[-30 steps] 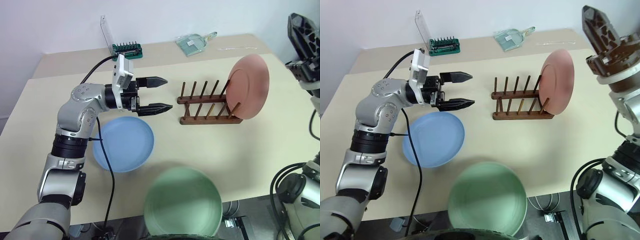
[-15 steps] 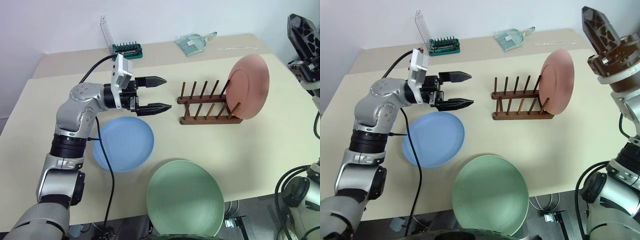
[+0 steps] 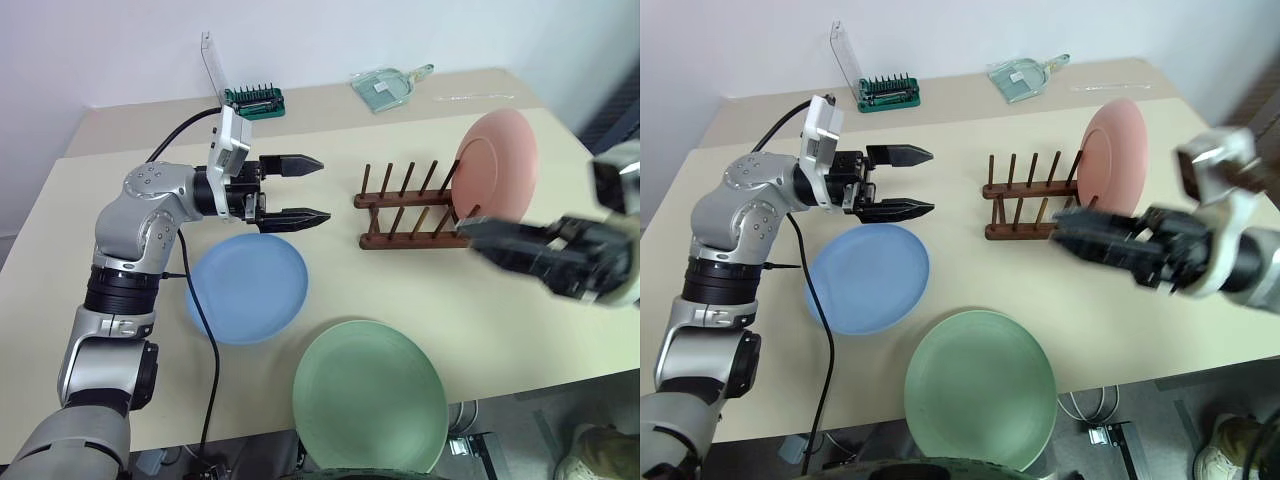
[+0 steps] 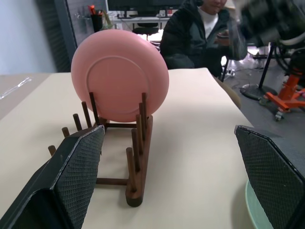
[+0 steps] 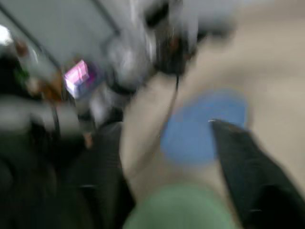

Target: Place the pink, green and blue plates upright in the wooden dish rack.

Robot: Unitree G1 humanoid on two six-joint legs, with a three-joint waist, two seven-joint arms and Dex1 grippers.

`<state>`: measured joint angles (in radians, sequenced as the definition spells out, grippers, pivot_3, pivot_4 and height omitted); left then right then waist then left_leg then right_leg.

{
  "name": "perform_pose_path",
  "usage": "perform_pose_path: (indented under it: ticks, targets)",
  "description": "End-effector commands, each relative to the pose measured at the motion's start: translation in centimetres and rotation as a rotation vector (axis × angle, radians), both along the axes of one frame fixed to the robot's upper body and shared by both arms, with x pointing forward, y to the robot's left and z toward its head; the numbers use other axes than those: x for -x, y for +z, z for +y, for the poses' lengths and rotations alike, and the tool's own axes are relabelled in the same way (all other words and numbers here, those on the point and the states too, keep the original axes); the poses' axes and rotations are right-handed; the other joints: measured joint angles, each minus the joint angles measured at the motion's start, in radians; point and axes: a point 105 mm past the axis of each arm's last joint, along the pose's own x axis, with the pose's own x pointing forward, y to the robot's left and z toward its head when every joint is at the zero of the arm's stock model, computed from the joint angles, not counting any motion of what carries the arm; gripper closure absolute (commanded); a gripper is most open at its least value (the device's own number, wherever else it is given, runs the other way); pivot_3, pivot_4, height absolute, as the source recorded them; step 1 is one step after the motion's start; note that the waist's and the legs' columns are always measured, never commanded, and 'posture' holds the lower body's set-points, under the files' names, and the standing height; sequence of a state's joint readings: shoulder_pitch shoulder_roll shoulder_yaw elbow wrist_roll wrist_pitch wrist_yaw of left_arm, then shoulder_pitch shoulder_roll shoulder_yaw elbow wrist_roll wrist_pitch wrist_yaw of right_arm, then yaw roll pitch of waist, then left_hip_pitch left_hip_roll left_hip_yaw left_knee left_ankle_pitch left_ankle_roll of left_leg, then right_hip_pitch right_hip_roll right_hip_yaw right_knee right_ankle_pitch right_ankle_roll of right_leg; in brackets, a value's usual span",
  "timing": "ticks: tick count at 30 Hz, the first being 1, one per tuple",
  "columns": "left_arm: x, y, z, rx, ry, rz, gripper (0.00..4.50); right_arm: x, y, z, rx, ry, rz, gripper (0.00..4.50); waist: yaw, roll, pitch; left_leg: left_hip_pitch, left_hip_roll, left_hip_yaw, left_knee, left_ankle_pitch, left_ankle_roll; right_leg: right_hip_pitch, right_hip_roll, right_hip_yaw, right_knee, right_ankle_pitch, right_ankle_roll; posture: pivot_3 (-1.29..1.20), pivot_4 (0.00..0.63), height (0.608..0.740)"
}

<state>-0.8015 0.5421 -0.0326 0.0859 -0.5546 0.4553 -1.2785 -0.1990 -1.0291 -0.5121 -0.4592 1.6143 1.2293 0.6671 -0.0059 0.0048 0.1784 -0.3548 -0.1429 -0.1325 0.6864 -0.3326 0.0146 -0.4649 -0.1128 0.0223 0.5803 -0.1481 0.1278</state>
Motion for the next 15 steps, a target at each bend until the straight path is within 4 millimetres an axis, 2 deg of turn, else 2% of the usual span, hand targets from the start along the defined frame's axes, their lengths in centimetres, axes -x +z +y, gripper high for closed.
perform_pose_path:
  ticks: [1,5,9,15]
  targets:
    - [0.3,0.9,-0.2,0.018,-0.016,-0.028,0.00,-0.9,-2.3,0.4,0.125,-0.059,-0.037,0.02,0.002,0.000,0.000,0.000,0.000,0.000,0.000,0.000,0.000,0.000,0.000,0.000,0.000,0.000,0.000,0.00,0.150,0.740]
    - [0.8,0.8,0.2,0.002,-0.035,-0.039,0.00,-1.8,-4.3,0.6,0.194,-0.117,-0.044,0.02,0.010,0.000,0.000,0.000,0.000,0.000,0.001,0.000,0.000,0.000,0.000,0.000,0.000,0.000,0.001,0.00,0.150,0.740]
    - [2.0,0.0,1.5,-0.061,-0.090,-0.008,0.00,-2.6,-6.5,0.2,0.319,-0.177,-0.039,0.02,0.018,0.000,0.000,0.000,0.000,0.000,0.001,0.000,0.000,0.000,0.000,0.000,0.000,0.000,0.000,0.00,0.150,0.740]
    - [4.2,-1.6,3.1,-0.176,-0.173,0.022,0.00,-1.1,-8.1,0.8,0.375,-0.096,0.064,0.02,0.019,-0.001,0.001,0.000,0.000,0.000,0.001,0.000,0.000,0.000,0.000,0.000,0.000,0.000,0.000,0.00,0.150,0.740]
